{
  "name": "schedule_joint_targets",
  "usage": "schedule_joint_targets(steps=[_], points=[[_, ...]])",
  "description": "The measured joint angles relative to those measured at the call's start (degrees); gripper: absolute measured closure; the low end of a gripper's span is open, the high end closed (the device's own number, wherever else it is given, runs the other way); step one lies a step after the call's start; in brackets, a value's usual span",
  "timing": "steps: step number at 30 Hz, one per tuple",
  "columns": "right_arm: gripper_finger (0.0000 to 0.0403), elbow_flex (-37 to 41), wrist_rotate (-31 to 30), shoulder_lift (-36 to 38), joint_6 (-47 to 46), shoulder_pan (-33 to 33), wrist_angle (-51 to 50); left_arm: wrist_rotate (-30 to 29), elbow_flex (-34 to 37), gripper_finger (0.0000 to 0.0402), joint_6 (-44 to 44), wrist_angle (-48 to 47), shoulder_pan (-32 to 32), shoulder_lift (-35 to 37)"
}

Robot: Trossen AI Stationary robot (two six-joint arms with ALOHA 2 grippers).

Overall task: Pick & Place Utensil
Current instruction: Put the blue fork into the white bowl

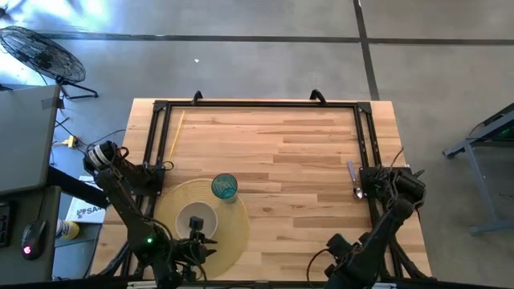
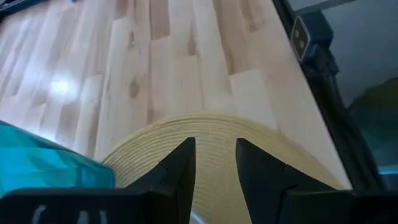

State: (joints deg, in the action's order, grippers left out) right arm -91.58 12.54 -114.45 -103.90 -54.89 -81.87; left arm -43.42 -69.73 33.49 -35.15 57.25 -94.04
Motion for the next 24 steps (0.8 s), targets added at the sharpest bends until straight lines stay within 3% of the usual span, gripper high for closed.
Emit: schedule_joint_targets(steps=[5, 12, 15, 20, 24], points=[[0.0279, 10.16, 1.77, 2.19, 1.62, -1.29, 11.98, 1.11, 0.02, 0.0291, 0.05, 2.38, 0.11, 0.00], [0.0279, 23.39, 2.66, 8.41, -3.51, -1.72, 23.90, 0.89, 0.02, 0.0291, 0.03, 2.84, 0.09, -0.02], [0.0279, 27.76, 3.18, 10.60, -5.92, -1.80, 30.66, 0.88, 0.02, 0.0291, 0.03, 3.07, 0.11, -0.02], [0.0279, 33.82, 9.73, 11.17, -9.22, -2.45, 40.55, 0.94, 0.02, 0.0291, 0.01, 3.80, 0.11, -0.02], [0.0279, 36.84, 10.39, 11.63, -11.46, -3.21, 45.69, 1.18, 0.02, 0.0291, 0.01, 3.84, 0.11, -0.02]])
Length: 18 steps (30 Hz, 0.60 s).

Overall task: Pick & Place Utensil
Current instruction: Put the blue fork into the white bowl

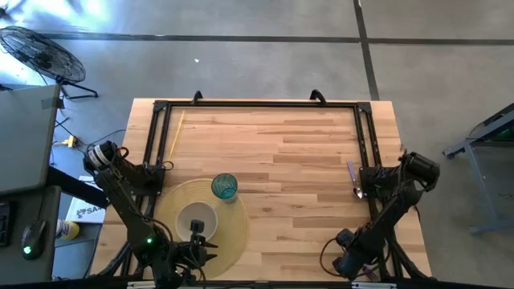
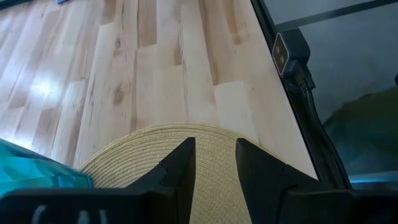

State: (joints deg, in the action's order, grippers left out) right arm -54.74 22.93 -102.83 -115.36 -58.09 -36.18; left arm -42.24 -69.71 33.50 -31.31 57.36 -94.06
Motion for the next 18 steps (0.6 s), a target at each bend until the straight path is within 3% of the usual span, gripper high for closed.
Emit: schedule_joint_targets(steps=[5, 18], points=[[0.0291, 0.26, -0.21, -0.13, 0.12, -0.01, 0.35, -0.47, 0.00, 0.0291, -0.14, 0.20, -0.01, 0.00], [0.0393, 0.28, -2.76, -0.28, 3.59, -0.08, 0.82, -5.24, 0.04, 0.0291, -0.26, 5.36, -0.02, -0.35]])
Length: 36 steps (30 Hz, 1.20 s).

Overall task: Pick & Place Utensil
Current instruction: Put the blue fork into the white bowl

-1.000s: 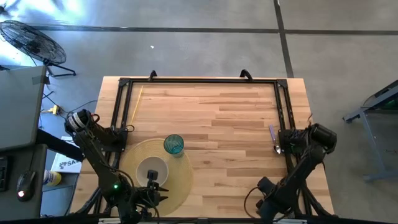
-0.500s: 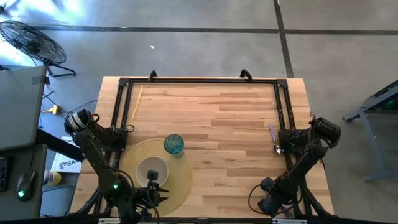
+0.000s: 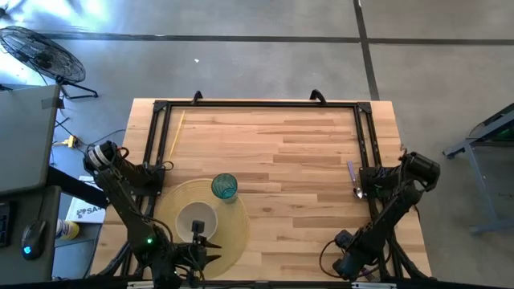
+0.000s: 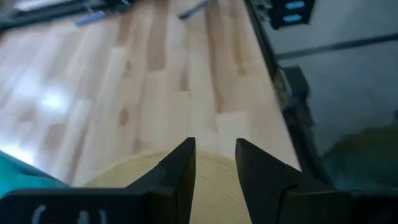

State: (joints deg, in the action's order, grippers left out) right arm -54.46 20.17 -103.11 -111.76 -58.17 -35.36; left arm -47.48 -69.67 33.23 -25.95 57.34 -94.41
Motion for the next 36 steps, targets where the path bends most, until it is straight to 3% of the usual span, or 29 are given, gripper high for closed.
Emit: schedule_joint_targets(steps=[6, 12, 15, 26, 33, 36], points=[[0.0390, -3.31, -4.94, -0.23, 3.88, -0.01, -6.22, -4.31, 0.04, 0.0291, 0.00, 3.10, -0.78, -1.99], [0.0398, -12.05, -19.31, -0.52, 7.66, 1.68, -22.51, -2.56, -0.02, 0.0291, 0.34, 7.68, -4.42, -2.85], [0.0395, -14.86, -23.12, -0.50, 10.23, 2.76, -26.84, -2.60, 0.09, 0.0286, 0.56, 8.68, -5.56, -3.18], [0.0400, -17.03, -30.98, -3.31, 22.06, 7.95, -22.45, -1.89, -0.02, 0.0179, 6.59, 12.13, -10.09, -7.63], [0.0400, -26.07, -31.47, -11.52, 34.22, 11.16, -25.27, 10.72, 0.00, 0.0163, 12.55, 13.02, -14.42, -9.09], [0.0400, -32.69, -34.71, -14.94, 40.29, 12.54, -29.44, 13.45, -0.02, 0.0163, 14.99, 13.66, -16.54, -9.77]])
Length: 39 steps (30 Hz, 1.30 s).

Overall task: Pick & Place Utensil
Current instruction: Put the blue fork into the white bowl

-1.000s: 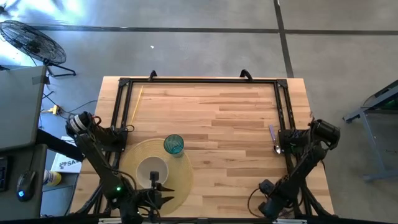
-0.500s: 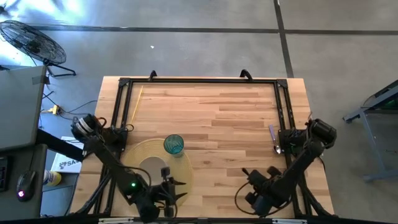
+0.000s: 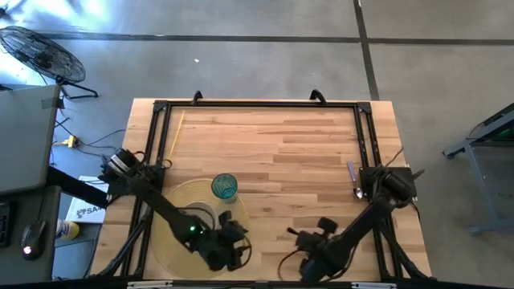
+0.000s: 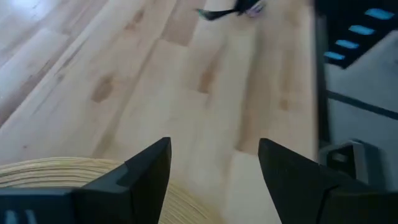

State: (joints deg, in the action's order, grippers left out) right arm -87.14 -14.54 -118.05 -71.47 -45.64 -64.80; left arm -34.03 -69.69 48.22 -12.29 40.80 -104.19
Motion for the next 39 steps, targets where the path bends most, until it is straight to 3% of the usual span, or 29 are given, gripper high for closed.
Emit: schedule_joint_targets(steps=[6, 11, 27, 33, 39], points=[[0.0398, -10.82, -8.31, -5.33, 13.21, 1.90, -2.63, 1.07, 0.12, 0.0163, 1.65, 2.45, -1.86, -0.80], [0.0397, -14.99, -12.33, -8.36, 18.98, 3.04, -3.10, 1.58, -0.01, 0.0163, 1.60, 5.33, -3.07, -0.76], [0.0394, -15.46, -24.98, -8.84, 22.63, 4.03, -3.86, -0.62, 0.00, 0.0163, 3.13, 9.34, -6.88, -0.76], [0.0398, -15.46, -26.05, -8.84, 23.60, 4.79, -3.96, -1.89, 0.00, 0.0165, 3.17, 9.52, -7.50, -0.76], [0.0393, -15.46, -27.17, -8.84, 23.60, 5.17, -4.06, -2.26, 0.00, 0.0212, 3.53, 9.50, -7.45, -0.76]])
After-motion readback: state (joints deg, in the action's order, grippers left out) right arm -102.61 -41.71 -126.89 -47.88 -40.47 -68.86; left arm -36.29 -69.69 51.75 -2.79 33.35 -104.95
